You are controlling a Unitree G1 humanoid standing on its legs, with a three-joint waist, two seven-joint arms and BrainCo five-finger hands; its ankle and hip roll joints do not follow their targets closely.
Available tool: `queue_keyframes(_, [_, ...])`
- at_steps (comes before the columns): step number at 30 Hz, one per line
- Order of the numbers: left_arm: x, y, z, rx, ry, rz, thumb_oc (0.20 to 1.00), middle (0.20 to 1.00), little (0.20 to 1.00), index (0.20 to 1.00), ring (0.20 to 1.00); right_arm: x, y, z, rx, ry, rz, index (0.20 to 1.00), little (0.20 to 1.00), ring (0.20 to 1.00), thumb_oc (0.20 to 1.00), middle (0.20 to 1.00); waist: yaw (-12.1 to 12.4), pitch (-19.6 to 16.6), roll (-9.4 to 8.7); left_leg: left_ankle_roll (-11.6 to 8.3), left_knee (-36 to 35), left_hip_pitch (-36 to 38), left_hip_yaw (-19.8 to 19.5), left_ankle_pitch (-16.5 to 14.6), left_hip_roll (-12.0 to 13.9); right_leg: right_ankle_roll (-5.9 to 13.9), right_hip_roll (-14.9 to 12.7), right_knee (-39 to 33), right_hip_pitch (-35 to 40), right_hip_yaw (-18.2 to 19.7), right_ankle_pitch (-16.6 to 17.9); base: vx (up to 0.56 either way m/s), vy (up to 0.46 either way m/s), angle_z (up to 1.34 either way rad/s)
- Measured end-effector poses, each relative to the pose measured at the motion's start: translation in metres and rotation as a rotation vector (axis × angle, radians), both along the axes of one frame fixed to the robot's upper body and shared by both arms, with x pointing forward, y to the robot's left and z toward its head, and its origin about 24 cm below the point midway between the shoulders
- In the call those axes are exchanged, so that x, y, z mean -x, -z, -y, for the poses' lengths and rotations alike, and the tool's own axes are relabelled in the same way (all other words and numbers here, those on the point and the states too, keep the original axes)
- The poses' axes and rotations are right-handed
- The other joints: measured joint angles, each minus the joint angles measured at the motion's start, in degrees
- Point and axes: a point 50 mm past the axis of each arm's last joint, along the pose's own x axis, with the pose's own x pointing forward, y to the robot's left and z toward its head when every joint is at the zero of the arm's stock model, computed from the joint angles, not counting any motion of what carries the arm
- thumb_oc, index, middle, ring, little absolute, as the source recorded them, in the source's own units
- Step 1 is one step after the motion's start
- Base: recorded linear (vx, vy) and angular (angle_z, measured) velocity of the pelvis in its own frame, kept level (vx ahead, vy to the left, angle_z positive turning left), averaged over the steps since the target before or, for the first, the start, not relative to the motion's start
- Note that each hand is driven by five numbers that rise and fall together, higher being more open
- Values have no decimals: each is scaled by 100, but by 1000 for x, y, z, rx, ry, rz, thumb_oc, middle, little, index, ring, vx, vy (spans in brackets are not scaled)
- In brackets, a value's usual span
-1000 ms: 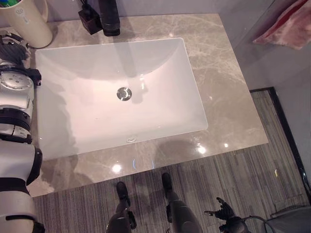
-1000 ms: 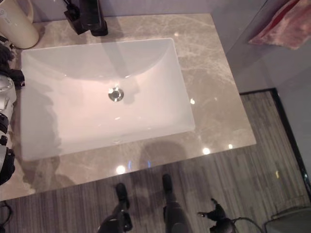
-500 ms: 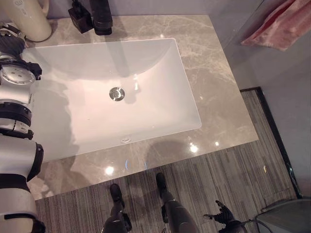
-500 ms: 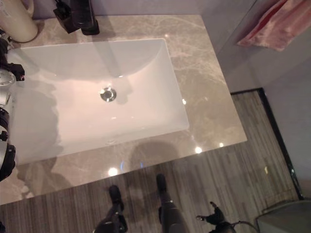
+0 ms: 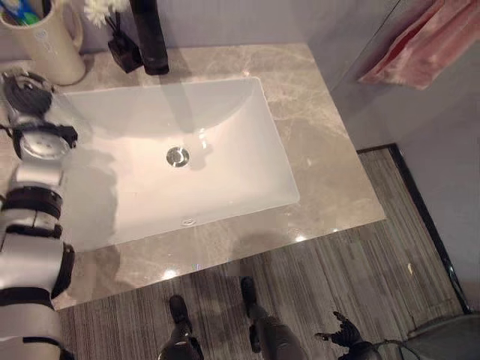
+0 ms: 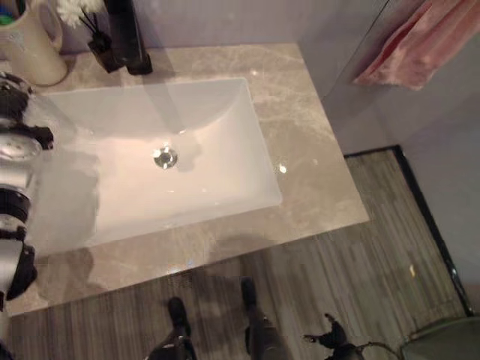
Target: Put brush and paste in cup on sink, flatten towel.
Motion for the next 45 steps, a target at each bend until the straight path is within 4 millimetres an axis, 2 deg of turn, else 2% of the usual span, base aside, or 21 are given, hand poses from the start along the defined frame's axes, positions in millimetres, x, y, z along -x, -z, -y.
queue_keyframes(5, [28,37,-3,-18,15,7,200,200,200,200,200,3,0,6,15,24,-6,1000,1000,1000,1000,1000,116,57,68,-67,0,379,-57,-38,73,-64,69,-3,414,-98,-67,42,-34,9])
queue_keyframes(7, [55,57,-4,10,19,38,200,200,200,200,200,7,1,7,16,45,-14,1000,1000,1000,1000,1000,204,95,130,-84,0,559,-166,-48,87,-74,73,-1,647,-205,-134,65,-53,18])
queue_keyframes(8, [81,74,1,16,48,64,200,200,200,200,200,12,1,9,17,66,-24,1000,1000,1000,1000,1000,240,114,183,-86,0,747,-170,-90,84,-74,68,0,850,-214,-172,35,-54,6])
queue_keyframes(10, [104,103,13,49,100,19,200,200,200,200,200,29,5,13,23,86,-75,1000,1000,1000,1000,1000,430,77,282,-93,0,964,-209,-154,85,-76,62,-1,1065,-260,-266,36,-69,12])
queue_keyframes(11, [129,117,18,79,119,6,200,200,200,200,200,38,7,14,20,87,-110,1000,1000,1000,1000,1000,477,26,332,-109,-1,1044,-233,-196,85,-90,56,-10,1157,-273,-358,20,-118,14])
queue_keyframes(15, [155,158,24,195,101,-54,200,200,200,200,200,60,12,21,20,144,-200,1000,1000,1000,1000,1000,686,-226,549,-81,0,1101,-352,-229,100,-104,65,-19,1305,-412,-402,-24,-174,17])
queue_keyframes(16, [174,189,33,292,72,-103,200,200,200,200,200,65,15,17,-5,198,-208,1000,1000,1000,1000,1000,721,-438,616,-103,1,1153,-381,-213,141,-124,118,-18,1362,-426,-415,-105,-255,6])
queue_keyframes(19, [177,201,43,368,71,-67,200,200,200,200,200,65,17,13,-12,204,-209,1000,1000,1000,1000,1000,744,-559,675,-178,3,1151,-606,-155,219,-198,210,1,1486,-598,-466,-106,-185,29])
queue_keyframes(25, [171,201,37,382,61,-48,200,200,200,200,200,62,15,17,9,202,-185,1000,1000,1000,1000,1000,909,-605,794,-378,9,899,-1015,30,533,-393,551,108,1413,-971,-544,-137,-177,33])
queue_keyframes(28, [182,217,29,416,-45,-82,200,200,200,200,200,78,9,44,113,235,-235,1000,1000,1000,1000,1000,1063,-403,1050,-506,12,840,-1326,274,686,-540,749,71,1537,-1344,-595,-201,-119,45])
queue_keyframes(29, [184,220,28,420,-63,-93,200,200,200,200,200,80,7,49,128,247,-242,1000,1000,1000,1000,1000,1062,-350,1057,-538,15,822,-1413,410,662,-578,724,64,1540,-1376,-609,-123,-41,46])
queue_keyframes(30, [191,226,22,423,-108,-119,200,200,200,200,200,82,6,53,150,278,-241,1000,1000,1000,1000,1000,1071,-239,866,-574,15,727,-1525,765,491,-674,504,25,1543,-1452,-580,-95,-18,33])
queue_keyframes(32, [209,241,14,438,-183,-178,200,200,200,200,200,79,4,56,159,284,-231,1000,1000,1000,1000,1000,1121,-188,553,-481,675,704,-1556,384,62,-759,220,-9,1505,-1365,-521,-97,23,-8])
queue_keyframes(33, [226,260,11,487,-256,-243,200,200,200,200,200,76,3,59,167,295,-217,1000,1000,1000,1000,1000,1072,-225,431,-330,1152,853,-1597,-137,-293,-686,23,-33,1558,-1282,-459,-78,50,-24])
queue_keyframes(36, [243,290,18,583,-321,-352,200,200,200,200,200,64,2,57,160,309,-188,1000,1000,1000,1000,1000,1004,-255,500,-53,923,1101,-1912,-499,-446,-492,14,3,1441,-1124,-296,-98,172,-31])
queue_keyframes(37, [257,312,23,650,-370,-447,200,200,200,200,200,53,1,57,157,301,-160,1000,1000,1000,1000,1000,990,-301,615,135,739,1251,-1915,-630,-440,-421,58,6,1425,-942,-266,-47,120,-63])
queue_keyframes(38, [270,331,33,715,-387,-557,200,200,200,200,200,47,0,57,154,291,-142,1000,1000,1000,1000,1000,897,-322,686,66,588,1387,-1891,-743,-405,-365,70,4,1402,-842,-195,-128,374,-63])
queue_keyframes(39, [283,357,51,787,-354,-746,200,200,200,200,200,34,-1,54,150,270,-129,1000,1000,1000,1000,1000,765,-370,732,156,494,1392,-1842,-850,-473,-226,0,12,1340,-767,-140,-94,334,-41])
queue_keyframes(42, [309,391,91,824,-142,-1188,200,200,200,200,200,25,0,47,145,193,-137,1000,1000,1000,1000,1000,524,-415,647,487,296,1621,-1482,-806,-860,-60,-328,61,1223,-348,-4,-79,257,-59])
queue_keyframes(43, [316,396,106,853,-68,-1253,401,401,401,401,401,23,0,46,150,155,-144,1000,1000,1000,1000,1000,460,-455,686,548,156,1641,-1382,-797,-927,50,-440,59,1201,-239,-34,-70,135,-58])
queue_keyframes(45, [304,395,116,851,34,-1244,1000,1000,1000,1000,1000,41,7,38,136,131,-209,1000,1000,1000,1000,1000,402,-556,662,615,90,1647,-1343,-757,-1088,44,-538,143,1046,-221,-166,-95,142,-30])
